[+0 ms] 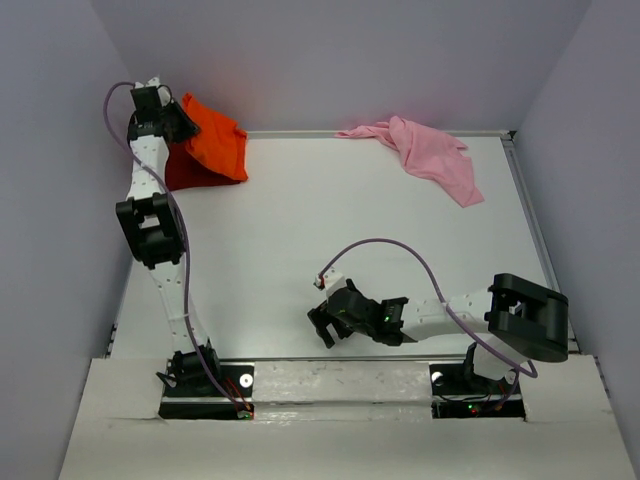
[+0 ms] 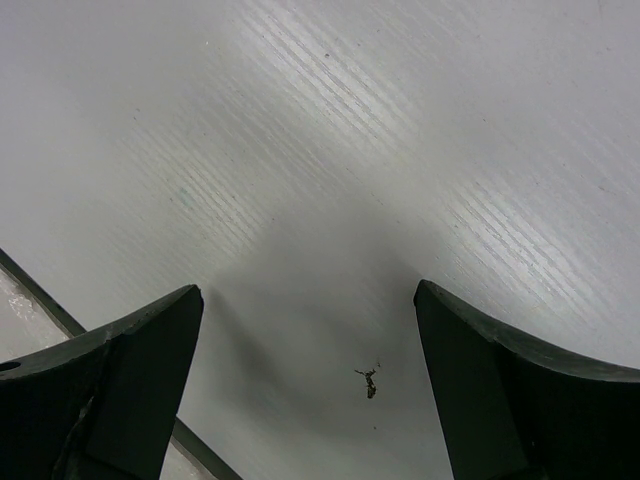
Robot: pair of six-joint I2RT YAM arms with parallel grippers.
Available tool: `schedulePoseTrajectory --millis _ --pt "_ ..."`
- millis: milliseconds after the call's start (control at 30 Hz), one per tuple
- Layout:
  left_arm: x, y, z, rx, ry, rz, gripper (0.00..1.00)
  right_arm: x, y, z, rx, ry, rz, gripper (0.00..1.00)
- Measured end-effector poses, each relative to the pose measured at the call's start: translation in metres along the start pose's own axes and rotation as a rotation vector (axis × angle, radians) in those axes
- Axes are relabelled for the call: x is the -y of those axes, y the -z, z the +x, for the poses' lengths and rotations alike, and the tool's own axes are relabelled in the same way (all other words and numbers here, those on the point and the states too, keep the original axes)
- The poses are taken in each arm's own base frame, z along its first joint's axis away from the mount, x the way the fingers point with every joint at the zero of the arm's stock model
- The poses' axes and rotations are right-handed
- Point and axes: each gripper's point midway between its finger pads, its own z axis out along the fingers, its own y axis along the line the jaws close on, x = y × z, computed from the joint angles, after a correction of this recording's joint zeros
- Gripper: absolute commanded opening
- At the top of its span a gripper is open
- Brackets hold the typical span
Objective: Fold and stack the t-shirts
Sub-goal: Neatly place the folded tshirt to the corner
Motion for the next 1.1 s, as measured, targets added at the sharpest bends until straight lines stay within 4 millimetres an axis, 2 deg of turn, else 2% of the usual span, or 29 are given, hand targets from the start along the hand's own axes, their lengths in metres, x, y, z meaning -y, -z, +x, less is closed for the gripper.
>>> schedulePoseTrajectory --millis 300,400,467,533,600,667,733,767,833,867,900,1033,1100 --pt "-0.033 0.004 -0.006 0.020 -0.001 -0.096 0.00 0.000 0.000 0.000 0.000 0.000 0.000 0.92" --pt "-0.044 0.005 -0.006 0.026 -0.010 -0.148 0.07 0.000 0.000 0.000 0.000 0.000 0.000 0.92" --pt "-0.049 0.005 -0.006 0.031 -0.017 -0.174 0.07 0.000 0.000 0.000 0.000 0.000 0.000 0.92" --pt "-0.055 0.005 -0.007 0.035 -0.022 -0.200 0.13 0.000 0.000 0.000 0.000 0.000 0.000 0.92" --pt "-0.063 0.004 -0.006 0.039 -0.027 -0.227 0.14 0.000 0.000 0.000 0.000 0.000 0.000 0.92" --pt "-0.070 0.001 -0.004 0.035 -0.030 -0.248 0.29 0.000 0.000 0.000 0.000 0.000 0.000 0.92" --pt "-0.083 -0.005 0.004 0.023 -0.031 -0.279 0.39 0.000 0.000 0.000 0.000 0.000 0.000 0.92" --pt "-0.089 -0.008 0.008 0.016 -0.031 -0.293 0.50 0.000 0.000 0.000 0.000 0.000 0.000 0.92" --pt "-0.103 -0.015 0.018 -0.003 -0.030 -0.324 0.57 0.000 0.000 0.000 0.000 0.000 0.000 0.92" --pt "-0.110 -0.018 0.023 -0.011 -0.031 -0.342 0.66 0.000 0.000 0.000 0.000 0.000 0.000 0.92" --pt "-0.119 -0.022 0.030 -0.027 -0.028 -0.360 0.69 0.000 0.000 0.000 0.000 0.000 0.000 0.92" --pt "-0.135 -0.026 0.045 -0.061 -0.014 -0.398 0.71 0.000 0.000 0.000 0.000 0.000 0.000 0.92" --pt "-0.139 -0.025 0.044 -0.060 -0.012 -0.410 0.71 0.000 0.000 0.000 0.000 0.000 0.000 0.92"
